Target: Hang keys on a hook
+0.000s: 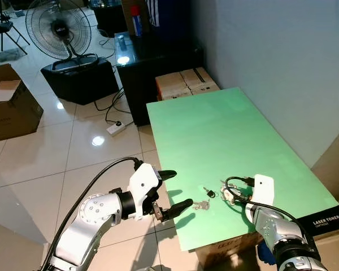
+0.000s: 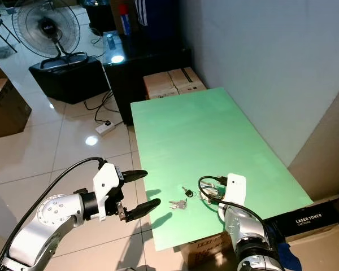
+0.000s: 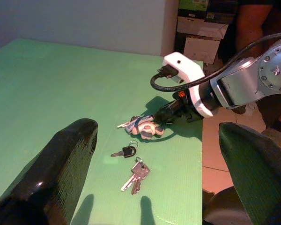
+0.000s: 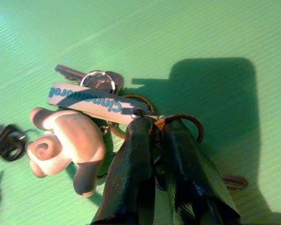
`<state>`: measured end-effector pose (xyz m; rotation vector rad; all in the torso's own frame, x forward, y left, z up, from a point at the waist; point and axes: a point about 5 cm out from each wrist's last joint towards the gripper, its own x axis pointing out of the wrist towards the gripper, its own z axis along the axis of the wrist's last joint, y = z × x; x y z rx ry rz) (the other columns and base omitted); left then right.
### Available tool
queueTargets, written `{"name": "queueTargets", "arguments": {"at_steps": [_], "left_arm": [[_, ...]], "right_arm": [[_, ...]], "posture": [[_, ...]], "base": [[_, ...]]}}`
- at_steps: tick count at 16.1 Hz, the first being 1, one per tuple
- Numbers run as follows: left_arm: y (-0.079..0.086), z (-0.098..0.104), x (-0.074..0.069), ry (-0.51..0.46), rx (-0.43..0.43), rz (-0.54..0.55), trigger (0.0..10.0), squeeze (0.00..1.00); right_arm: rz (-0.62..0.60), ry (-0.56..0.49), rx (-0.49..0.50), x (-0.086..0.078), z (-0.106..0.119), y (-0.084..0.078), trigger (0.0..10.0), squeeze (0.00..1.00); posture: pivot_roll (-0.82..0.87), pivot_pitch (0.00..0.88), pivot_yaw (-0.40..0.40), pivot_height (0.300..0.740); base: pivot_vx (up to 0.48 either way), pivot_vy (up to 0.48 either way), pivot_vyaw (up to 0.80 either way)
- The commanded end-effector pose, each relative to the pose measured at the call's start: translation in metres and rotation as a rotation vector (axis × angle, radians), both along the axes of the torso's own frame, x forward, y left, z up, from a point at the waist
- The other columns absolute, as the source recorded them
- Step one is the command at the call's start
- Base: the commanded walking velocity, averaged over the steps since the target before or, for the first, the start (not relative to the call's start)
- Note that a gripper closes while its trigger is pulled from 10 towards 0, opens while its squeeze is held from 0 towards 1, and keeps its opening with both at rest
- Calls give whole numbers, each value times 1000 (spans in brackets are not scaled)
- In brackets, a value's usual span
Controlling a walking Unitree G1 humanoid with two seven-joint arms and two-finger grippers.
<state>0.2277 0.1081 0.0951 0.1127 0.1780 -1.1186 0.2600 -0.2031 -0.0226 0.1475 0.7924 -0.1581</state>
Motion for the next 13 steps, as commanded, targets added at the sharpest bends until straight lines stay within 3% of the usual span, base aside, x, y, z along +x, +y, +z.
{"name": "queueTargets", "arguments": {"at_steps": [1,5,8,10,13], "left_arm": [[1,1,3,-11,18,5,10000,0],[0,2,6,-27,20,9,10000,0],[0,1,7,-33,21,11,10000,0],[1,1,8,-48,24,26,10000,0],[2,0,8,-55,19,39,10000,0]], "right_arm": [[-18,-57,-19,4,7,-5,0,0],[-34,-240,-112,23,35,-23,0,0],[-18,-317,-149,30,49,-29,0,0],[25,-373,-182,35,59,-30,0,0],[214,-408,-303,38,69,-24,0,0]], "posture": [[-21,8,137,740],[-29,5,150,740],[-39,0,153,740],[-42,0,152,740],[-44,0,142,740]], "base": [[0,0,0],[0,0,0],[0,0,0],[0,0,0],[0,0,0]]}}
